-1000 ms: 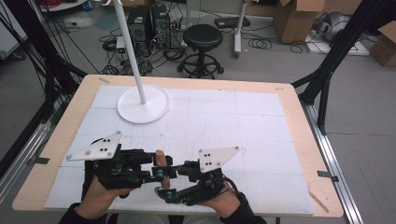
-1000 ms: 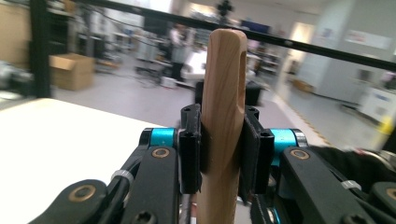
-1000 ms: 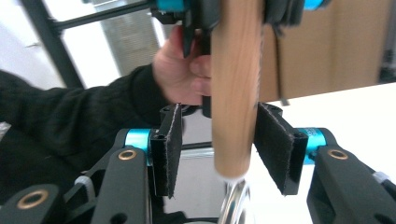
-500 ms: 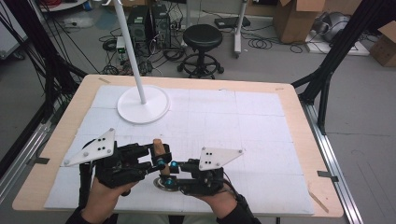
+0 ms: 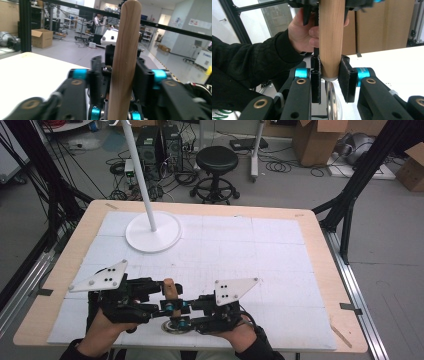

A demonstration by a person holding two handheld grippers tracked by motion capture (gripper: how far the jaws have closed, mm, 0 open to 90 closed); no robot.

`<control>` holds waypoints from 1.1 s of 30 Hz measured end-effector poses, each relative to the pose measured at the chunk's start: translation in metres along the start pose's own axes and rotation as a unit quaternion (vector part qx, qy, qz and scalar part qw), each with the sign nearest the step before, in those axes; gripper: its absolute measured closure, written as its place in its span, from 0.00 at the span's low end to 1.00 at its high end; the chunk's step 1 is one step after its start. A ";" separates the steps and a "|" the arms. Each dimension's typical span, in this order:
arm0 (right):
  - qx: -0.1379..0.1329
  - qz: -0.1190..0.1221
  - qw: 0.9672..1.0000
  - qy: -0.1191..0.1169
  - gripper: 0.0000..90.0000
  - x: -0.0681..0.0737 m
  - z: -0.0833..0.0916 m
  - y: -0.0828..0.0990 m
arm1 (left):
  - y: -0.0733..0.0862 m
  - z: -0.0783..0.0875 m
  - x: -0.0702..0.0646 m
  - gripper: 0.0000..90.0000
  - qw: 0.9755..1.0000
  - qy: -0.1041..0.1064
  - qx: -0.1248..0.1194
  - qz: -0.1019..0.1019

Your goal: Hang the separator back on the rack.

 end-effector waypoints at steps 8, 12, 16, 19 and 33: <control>-0.010 -0.019 0.999 0.047 0.52 -0.008 0.002 -0.002 | -0.005 0.002 0.012 0.81 0.998 -0.063 -0.001 -0.024; 0.028 -0.008 0.994 0.108 0.41 -0.012 0.013 -0.002 | -0.016 0.009 0.034 0.81 0.992 -0.123 0.007 -0.037; 0.048 0.015 0.984 0.171 0.36 -0.015 0.038 0.000 | -0.034 0.016 0.061 0.81 0.985 -0.167 0.007 -0.046; 0.041 0.015 0.976 0.214 0.32 -0.020 0.059 0.000 | -0.046 0.018 0.081 0.81 0.980 -0.189 0.012 -0.052; 0.001 0.026 0.949 0.315 0.20 -0.034 0.105 -0.010 | -0.113 0.025 0.159 0.81 0.973 -0.224 -0.007 -0.047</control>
Point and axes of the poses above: each handheld gripper's, and its own axes: z roughly backward along the jaws, y roughly out of its underside, x roughly to its left, the point moved 7 cm from there along -z, roughly forward along the jaws, and after that the axes turned 11 degrees about -x, right-handed, at the moved point
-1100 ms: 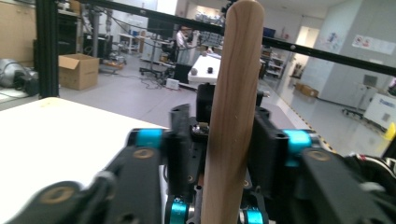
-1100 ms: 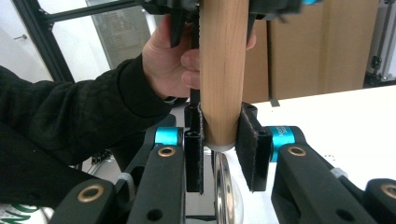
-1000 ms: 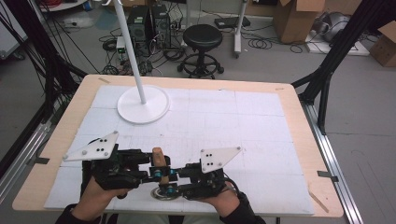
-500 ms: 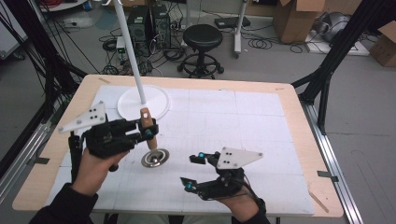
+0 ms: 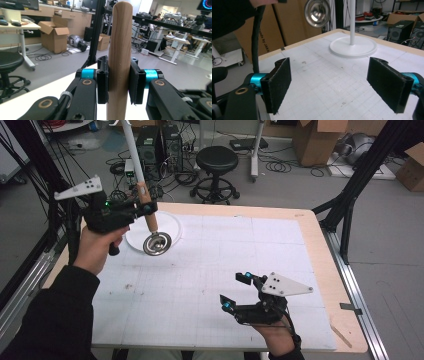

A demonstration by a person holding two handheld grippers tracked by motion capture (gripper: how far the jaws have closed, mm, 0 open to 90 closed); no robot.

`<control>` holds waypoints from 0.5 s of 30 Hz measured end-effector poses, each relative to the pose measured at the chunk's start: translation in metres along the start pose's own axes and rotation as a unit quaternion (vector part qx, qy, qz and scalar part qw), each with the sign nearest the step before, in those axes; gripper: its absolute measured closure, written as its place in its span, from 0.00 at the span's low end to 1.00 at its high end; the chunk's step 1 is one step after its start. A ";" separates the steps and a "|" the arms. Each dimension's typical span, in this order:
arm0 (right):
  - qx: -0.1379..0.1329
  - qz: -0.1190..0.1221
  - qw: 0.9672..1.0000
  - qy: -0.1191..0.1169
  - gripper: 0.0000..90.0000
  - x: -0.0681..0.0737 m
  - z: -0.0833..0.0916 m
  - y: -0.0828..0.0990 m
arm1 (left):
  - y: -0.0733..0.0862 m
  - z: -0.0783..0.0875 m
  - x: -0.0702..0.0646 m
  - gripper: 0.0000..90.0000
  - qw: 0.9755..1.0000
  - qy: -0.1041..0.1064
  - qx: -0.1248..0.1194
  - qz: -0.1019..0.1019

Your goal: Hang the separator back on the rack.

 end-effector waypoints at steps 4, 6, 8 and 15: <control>-0.002 -0.004 1.000 0.009 0.20 -0.005 0.004 0.001 | -0.017 -0.009 0.021 0.81 1.000 -0.007 -0.002 0.003; -0.004 -0.006 1.000 0.014 0.20 -0.007 0.006 0.001 | -0.024 -0.012 0.030 0.81 1.000 -0.010 -0.005 0.005; -0.010 -0.010 1.000 0.023 0.19 -0.010 0.009 0.001 | -0.032 -0.016 0.038 0.81 1.000 -0.012 -0.007 0.005; -0.013 -0.013 0.999 0.051 0.19 -0.021 0.018 0.002 | -0.059 -0.030 0.063 0.81 1.000 -0.015 -0.013 0.004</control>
Point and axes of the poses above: each handheld gripper's, and its own axes: z roughly backward along the jaws, y roughly out of its underside, x roughly to its left, the point moved 7 cm from there along -z, roughly forward along the jaws, and after that the axes turned 11 degrees about -x, right-handed, at the moved point
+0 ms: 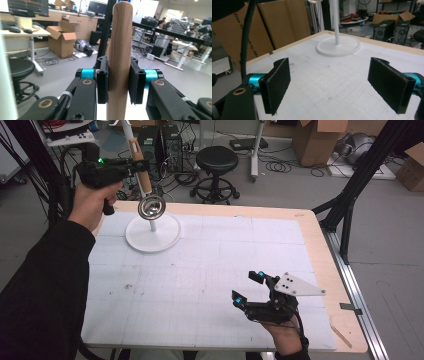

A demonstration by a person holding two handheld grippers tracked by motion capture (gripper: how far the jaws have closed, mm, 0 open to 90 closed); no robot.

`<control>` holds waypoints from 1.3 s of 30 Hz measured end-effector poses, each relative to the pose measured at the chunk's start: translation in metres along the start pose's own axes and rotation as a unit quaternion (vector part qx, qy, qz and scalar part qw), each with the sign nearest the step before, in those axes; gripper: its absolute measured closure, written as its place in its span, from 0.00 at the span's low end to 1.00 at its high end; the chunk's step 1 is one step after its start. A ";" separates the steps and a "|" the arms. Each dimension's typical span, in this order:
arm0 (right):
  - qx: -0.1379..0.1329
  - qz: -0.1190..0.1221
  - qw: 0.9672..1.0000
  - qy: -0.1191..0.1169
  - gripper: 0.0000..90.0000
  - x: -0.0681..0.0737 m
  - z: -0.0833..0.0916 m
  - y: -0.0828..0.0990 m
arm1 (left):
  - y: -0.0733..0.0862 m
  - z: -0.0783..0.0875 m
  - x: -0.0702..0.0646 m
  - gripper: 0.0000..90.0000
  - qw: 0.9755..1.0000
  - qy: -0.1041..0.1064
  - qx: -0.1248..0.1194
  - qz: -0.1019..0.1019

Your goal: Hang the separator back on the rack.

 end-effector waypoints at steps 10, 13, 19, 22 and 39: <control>-0.005 -0.009 1.000 0.014 0.19 -0.007 0.011 0.001 | -0.018 -0.010 0.022 0.81 1.000 -0.001 -0.002 0.008; -0.008 -0.013 1.000 0.015 0.19 -0.008 0.012 0.000 | -0.019 -0.012 0.028 0.81 1.000 -0.004 0.002 0.011; -0.006 -0.018 1.000 0.009 0.19 -0.007 0.009 0.001 | -0.016 -0.015 0.040 0.81 1.000 -0.014 0.002 0.020; -0.007 -0.018 1.000 0.007 0.19 -0.008 0.008 0.001 | -0.017 -0.018 0.042 0.81 1.000 -0.011 0.004 0.021; -0.003 -0.023 1.000 -0.001 0.19 -0.009 0.007 0.002 | -0.021 -0.035 0.040 0.81 0.999 -0.037 0.015 0.009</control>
Point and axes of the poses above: each handheld gripper's, and its own axes: z roughly backward along the jaws, y roughly out of its underside, x roughly to its left, the point moved 7 cm from there along -z, roughly forward along the jaws, and after that the axes turned 11 degrees about -x, right-handed, at the moved point
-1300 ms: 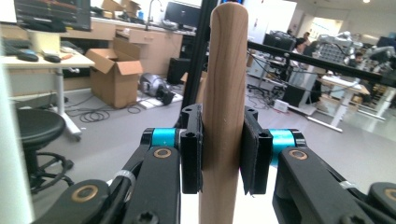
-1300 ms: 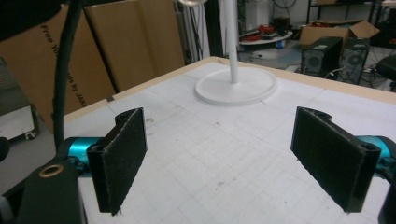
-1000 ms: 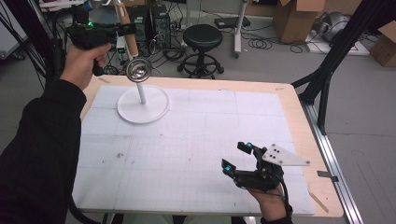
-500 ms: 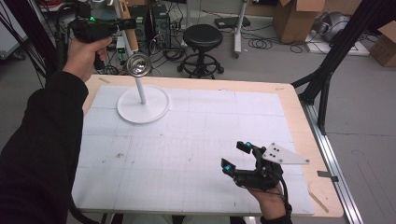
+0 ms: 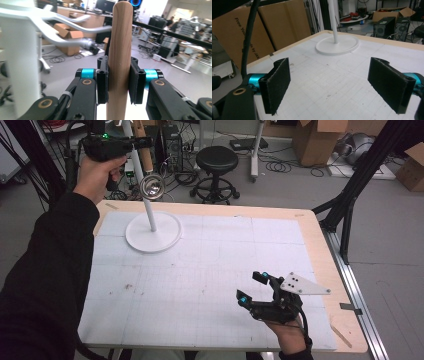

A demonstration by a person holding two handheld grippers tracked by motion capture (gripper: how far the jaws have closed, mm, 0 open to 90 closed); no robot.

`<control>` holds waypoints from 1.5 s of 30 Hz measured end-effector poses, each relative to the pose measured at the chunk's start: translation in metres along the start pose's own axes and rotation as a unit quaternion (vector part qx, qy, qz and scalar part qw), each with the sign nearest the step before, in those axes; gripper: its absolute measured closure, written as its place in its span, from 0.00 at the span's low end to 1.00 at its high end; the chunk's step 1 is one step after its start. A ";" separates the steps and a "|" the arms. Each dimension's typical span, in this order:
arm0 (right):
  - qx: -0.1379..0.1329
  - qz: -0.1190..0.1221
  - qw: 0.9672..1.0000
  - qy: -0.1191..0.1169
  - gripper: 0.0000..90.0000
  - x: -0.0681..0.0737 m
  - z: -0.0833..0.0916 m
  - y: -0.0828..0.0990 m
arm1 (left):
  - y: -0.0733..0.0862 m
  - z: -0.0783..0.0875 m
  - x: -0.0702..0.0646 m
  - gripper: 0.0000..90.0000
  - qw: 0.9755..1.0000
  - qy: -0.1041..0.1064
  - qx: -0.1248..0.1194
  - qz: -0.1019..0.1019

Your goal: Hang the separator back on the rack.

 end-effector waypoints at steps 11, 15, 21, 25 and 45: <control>-0.002 0.000 1.000 0.003 0.19 -0.002 0.003 0.000 | 0.010 0.006 0.010 0.80 0.999 -0.038 0.001 0.002; -0.002 0.001 1.000 0.014 0.19 -0.007 0.005 0.001 | 0.013 0.020 0.009 0.59 0.998 -0.061 -0.005 -0.012; 0.004 0.008 0.999 0.039 0.19 -0.017 0.010 0.007 | 0.028 0.052 -0.012 0.43 0.997 -0.064 -0.022 -0.025; 0.007 0.022 0.998 0.056 0.19 -0.022 0.012 0.010 | 0.048 0.075 -0.031 0.31 0.997 -0.059 -0.032 -0.031; -0.011 0.051 0.994 0.094 0.19 -0.034 0.030 0.004 | 0.191 0.188 -0.092 0.19 0.998 -0.037 -0.027 -0.037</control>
Point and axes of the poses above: each handheld gripper's, and its own axes: z roughly backward along the jaws, y roughly out of its underside, x roughly to its left, the point moved 7 cm from there along -z, roughly forward along the jaws, and after that the axes turned 11 degrees about -x, right-handed, at the moved point
